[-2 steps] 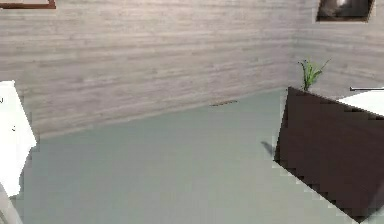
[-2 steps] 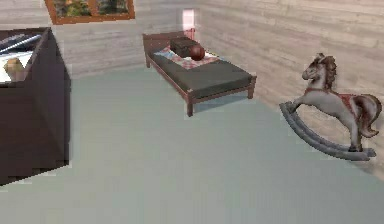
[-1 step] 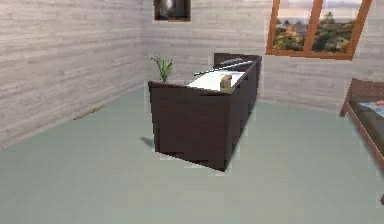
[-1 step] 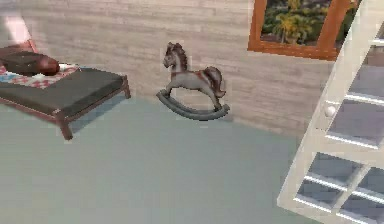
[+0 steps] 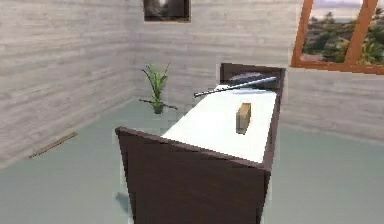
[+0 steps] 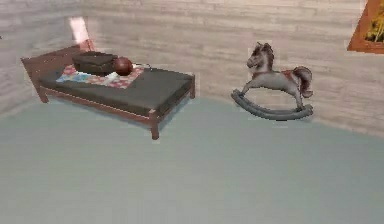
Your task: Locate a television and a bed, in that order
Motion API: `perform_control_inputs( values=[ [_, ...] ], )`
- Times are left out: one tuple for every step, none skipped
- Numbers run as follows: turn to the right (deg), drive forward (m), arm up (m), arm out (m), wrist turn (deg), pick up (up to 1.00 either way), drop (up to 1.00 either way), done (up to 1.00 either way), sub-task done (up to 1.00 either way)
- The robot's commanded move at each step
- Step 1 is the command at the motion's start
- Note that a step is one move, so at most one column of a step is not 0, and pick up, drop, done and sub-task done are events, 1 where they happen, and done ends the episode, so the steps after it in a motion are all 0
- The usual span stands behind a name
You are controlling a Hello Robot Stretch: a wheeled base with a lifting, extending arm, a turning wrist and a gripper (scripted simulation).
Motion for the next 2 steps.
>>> perform_control_inputs(
  values=[
    [9.0, 0.0, 0.0, 0.0, 0.0, 0.0, 0.0, 0.0, 0.0],
    [0.0, 0.0, 0.0, 0.0, 0.0, 0.0, 0.0, 1.0, 0.0]
  ],
)
